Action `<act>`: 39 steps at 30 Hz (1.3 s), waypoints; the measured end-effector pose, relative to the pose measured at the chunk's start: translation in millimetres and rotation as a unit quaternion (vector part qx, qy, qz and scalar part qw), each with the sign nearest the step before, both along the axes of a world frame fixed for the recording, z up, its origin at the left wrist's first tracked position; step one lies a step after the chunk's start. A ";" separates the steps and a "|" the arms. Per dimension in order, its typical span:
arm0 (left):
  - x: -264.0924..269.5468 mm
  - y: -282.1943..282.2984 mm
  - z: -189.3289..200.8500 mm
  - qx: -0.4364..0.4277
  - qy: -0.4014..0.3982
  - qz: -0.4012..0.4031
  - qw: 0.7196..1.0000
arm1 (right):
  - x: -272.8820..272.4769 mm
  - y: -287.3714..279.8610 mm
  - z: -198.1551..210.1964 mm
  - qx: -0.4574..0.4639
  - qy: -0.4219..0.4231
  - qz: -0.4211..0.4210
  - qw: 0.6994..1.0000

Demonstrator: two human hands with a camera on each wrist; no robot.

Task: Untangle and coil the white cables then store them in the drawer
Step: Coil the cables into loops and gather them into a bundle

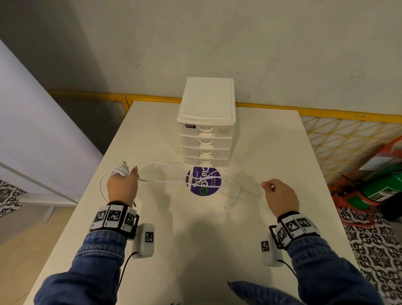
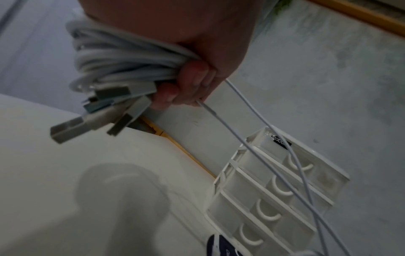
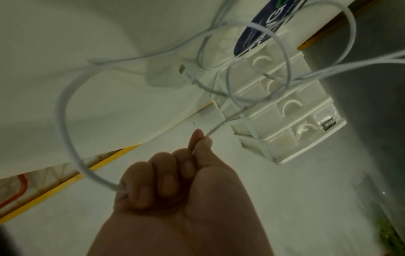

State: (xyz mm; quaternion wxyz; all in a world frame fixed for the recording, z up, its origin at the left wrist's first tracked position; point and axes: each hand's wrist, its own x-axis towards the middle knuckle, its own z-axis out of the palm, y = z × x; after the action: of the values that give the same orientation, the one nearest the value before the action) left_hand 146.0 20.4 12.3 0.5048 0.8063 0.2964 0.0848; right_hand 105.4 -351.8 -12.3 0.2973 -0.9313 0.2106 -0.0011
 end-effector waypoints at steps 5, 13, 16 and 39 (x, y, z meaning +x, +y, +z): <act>1.8 -11.5 1.2 -0.004 0.013 -0.042 0.999 | -2.6 8.2 3.3 0.014 0.052 0.058 0.997; -2.5 -17.9 -5.4 -0.011 0.021 -0.060 0.998 | 4.6 31.4 15.7 0.096 0.193 0.145 0.966; -3.4 -13.9 -6.7 -0.012 0.024 -0.060 0.998 | 6.8 34.1 3.5 0.079 0.204 0.158 0.963; -14.2 9.1 -11.1 -0.003 0.050 -0.034 0.998 | 20.8 14.7 -23.0 0.027 0.028 0.053 0.998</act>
State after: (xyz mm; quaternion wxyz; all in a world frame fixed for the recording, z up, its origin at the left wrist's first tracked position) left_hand 131.8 29.4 1.2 0.4943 0.8178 0.2936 0.0264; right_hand 126.2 -337.1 -35.3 0.3158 -0.9325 0.1692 0.0464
